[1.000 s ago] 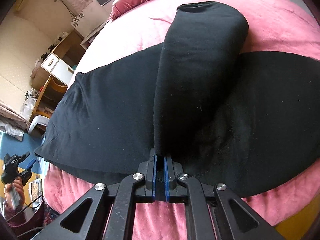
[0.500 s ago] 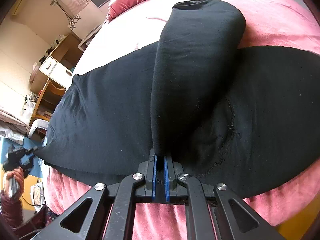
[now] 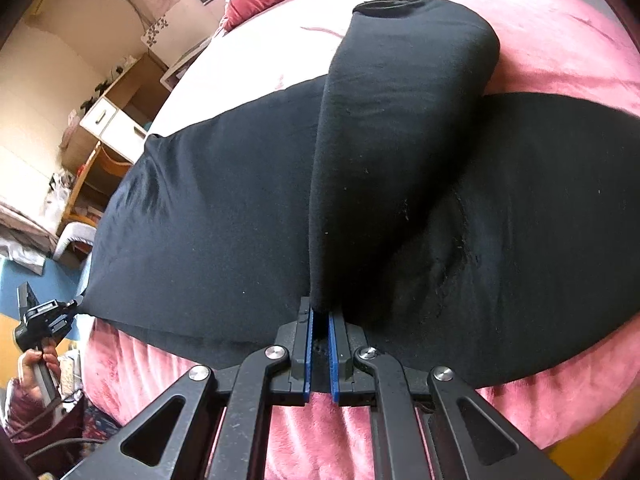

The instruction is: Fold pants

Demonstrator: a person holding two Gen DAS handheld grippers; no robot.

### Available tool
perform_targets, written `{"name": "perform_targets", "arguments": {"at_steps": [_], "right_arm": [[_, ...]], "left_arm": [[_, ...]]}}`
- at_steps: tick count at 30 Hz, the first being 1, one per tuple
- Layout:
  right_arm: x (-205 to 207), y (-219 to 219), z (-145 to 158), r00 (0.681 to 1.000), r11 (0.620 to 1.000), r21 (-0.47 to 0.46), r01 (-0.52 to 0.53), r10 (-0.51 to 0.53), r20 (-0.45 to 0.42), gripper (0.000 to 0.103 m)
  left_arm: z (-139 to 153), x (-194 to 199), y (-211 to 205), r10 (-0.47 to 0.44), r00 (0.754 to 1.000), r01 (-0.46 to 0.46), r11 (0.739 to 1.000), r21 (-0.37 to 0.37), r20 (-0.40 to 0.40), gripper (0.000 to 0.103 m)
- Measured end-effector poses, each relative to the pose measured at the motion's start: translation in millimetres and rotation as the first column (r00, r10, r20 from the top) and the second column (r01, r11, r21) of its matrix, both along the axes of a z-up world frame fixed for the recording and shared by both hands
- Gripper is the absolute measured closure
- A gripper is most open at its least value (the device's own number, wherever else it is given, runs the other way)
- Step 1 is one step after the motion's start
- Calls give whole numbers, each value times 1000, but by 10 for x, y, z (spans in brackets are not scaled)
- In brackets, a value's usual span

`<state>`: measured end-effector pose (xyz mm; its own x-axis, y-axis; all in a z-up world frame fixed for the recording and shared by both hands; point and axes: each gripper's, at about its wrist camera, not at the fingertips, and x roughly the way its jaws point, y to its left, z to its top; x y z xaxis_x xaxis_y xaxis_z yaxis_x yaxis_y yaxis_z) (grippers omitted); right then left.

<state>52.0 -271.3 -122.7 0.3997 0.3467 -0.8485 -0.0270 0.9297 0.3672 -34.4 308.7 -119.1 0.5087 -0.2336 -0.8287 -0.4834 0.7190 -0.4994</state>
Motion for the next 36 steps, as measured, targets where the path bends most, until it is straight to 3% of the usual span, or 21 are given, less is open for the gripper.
{"name": "perform_targets", "arguments": {"at_steps": [2,4,7,9,10,12,15,18,21,24,27,31,33,34,36], "right_arm": [[10,23,-1,1000,1000,-10,-6,6,-5,96],[15,15,-15,1000,1000,-3,-4,4,-13,96],[75,-15,-14,1000,999,36,5,-4,-23,94],[81,-88,69,1000,999,35,11,-11,-7,75],[83,-125,124,1000,999,30,16,-16,3,70],[105,-220,277,999,999,9,32,-32,35,66],[255,-355,527,993,996,-44,74,-69,94,65],[559,-443,697,985,990,-73,118,-108,134,63],[999,-426,766,979,979,-132,153,-132,153,61],[1488,-356,773,978,974,-153,169,-147,146,53],[1986,-267,729,979,965,-188,183,-160,127,48],[2585,-139,566,984,945,-276,173,-157,81,43],[2774,-68,455,987,925,-344,160,-153,50,43],[2874,-20,349,989,897,-418,143,-150,17,43],[2929,10,234,991,875,-472,111,-131,-9,53]], "left_arm": [[2,27,-13,13,1000,-12,999,32,-29,90],[48,79,-10,38,996,-35,998,51,-74,73],[223,38,0,97,993,-88,989,116,-68,71],[460,14,-22,122,992,-114,970,215,-22,71],[585,3,-70,116,993,-116,964,238,15,71],[768,14,-205,59,994,-79,964,253,87,71],[922,150,-626,-106,984,64,961,269,144,71],[901,323,-1232,-323,935,276,922,271,148,71],[726,450,-1825,-503,857,468,849,244,109,71],[564,492,-2262,-617,784,585,770,255,66,71],[483,473,-2531,-685,727,657,714,243,50,71],[399,503,-2646,-717,696,695,680,233,18,71],[344,531,-2670,-719,695,701,679,218,7,71],[319,537,-2667,-717,697,700,682,212,2,71],[276,560,-2652,-712,702,699,688,197,-1,71]]}}
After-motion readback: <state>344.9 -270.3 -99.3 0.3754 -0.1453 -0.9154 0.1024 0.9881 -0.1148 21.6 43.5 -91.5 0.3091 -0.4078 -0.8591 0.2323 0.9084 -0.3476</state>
